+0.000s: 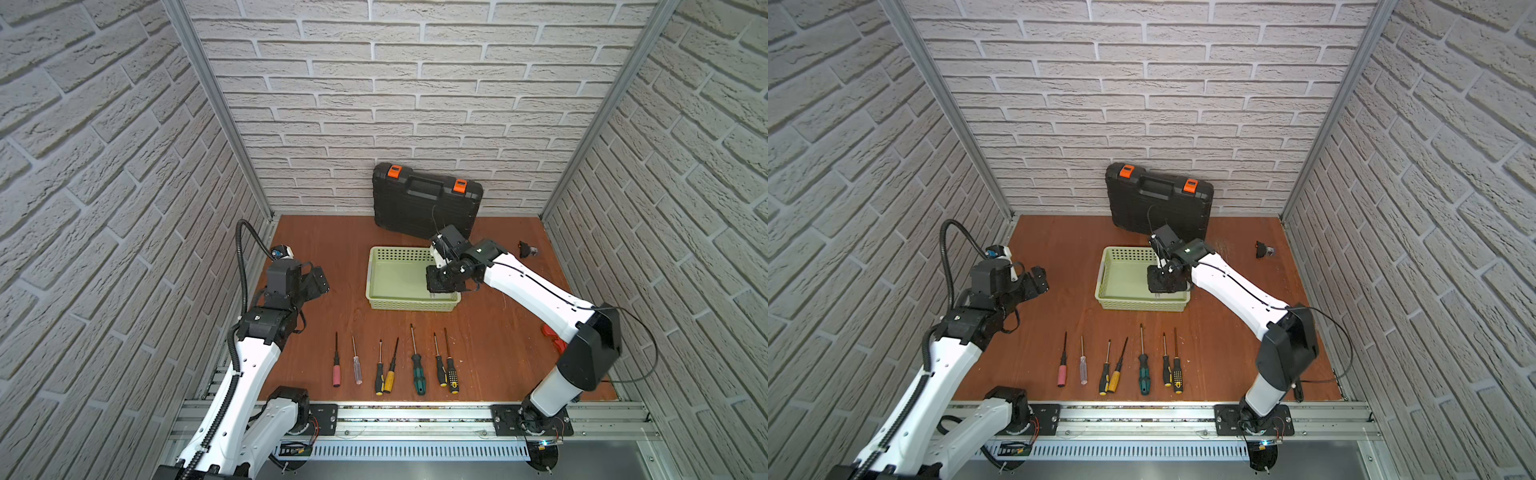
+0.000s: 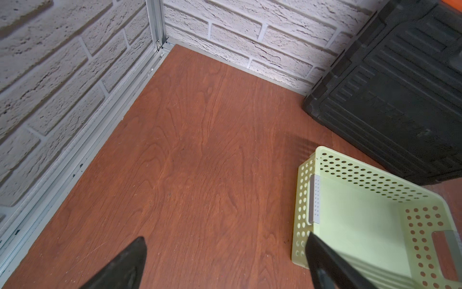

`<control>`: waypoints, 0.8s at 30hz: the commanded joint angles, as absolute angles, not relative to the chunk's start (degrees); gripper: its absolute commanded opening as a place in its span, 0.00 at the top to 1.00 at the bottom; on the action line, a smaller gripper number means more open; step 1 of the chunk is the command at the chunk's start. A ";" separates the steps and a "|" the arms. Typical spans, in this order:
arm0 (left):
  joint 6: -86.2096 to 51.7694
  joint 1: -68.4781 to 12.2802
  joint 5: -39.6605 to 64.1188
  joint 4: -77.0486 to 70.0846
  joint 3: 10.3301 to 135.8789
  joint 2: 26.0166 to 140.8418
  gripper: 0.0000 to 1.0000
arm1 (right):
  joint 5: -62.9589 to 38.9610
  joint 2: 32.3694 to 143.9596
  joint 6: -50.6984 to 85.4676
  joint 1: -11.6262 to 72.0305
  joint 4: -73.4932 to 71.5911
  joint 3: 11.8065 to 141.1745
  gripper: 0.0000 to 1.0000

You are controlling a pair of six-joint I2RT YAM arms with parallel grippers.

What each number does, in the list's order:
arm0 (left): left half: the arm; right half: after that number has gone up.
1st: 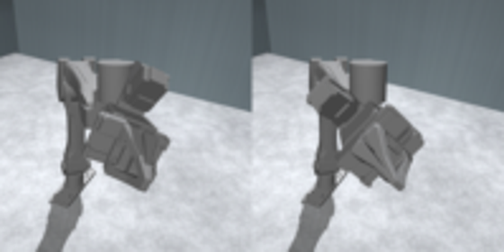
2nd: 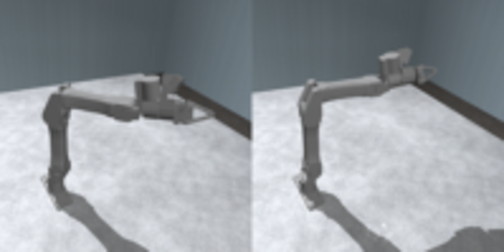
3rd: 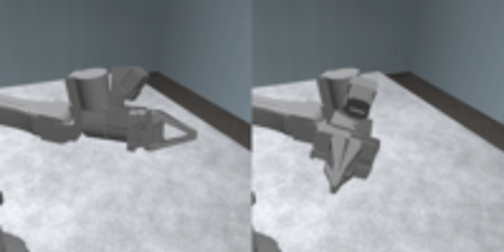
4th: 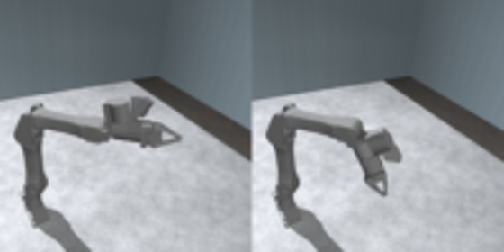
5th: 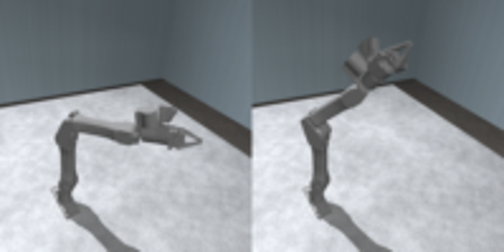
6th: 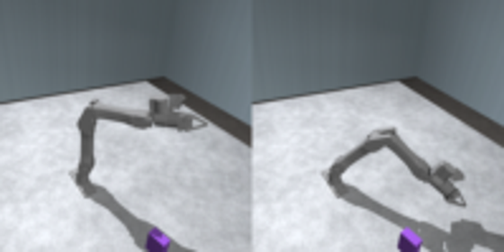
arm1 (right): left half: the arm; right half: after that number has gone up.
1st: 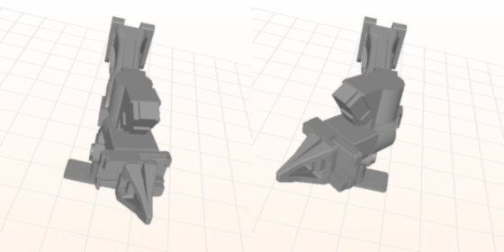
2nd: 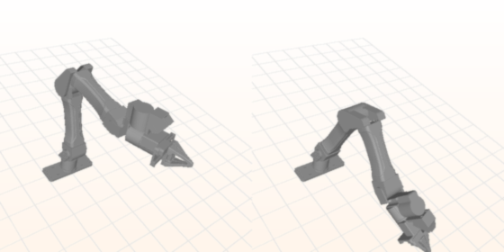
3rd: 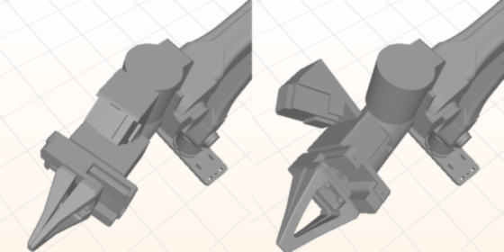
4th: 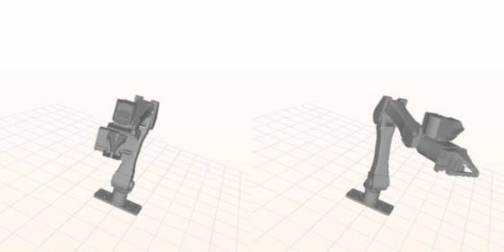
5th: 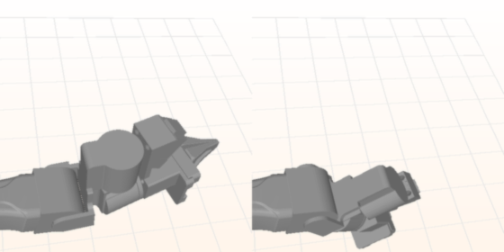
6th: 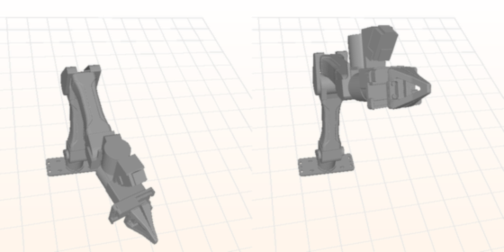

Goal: Put the screwdriver in the bin
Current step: Place the screwdriver into the bin.

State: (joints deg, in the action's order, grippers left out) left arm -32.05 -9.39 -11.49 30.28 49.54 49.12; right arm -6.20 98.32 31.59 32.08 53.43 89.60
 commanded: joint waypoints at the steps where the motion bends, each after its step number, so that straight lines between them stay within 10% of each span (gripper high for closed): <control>1: -32.34 -9.58 -12.82 30.45 49.04 47.41 0.02 | -12.54 101.27 28.78 29.52 51.45 91.33 0.94; 24: -29.97 -9.41 -13.71 31.28 48.84 46.67 0.02 | -11.18 107.21 29.32 24.97 43.87 82.58 0.94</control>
State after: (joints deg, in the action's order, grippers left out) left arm -30.61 -9.39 -12.60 30.98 48.99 47.33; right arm -11.62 105.75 30.55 25.19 45.50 82.56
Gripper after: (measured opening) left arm 0.982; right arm 0.157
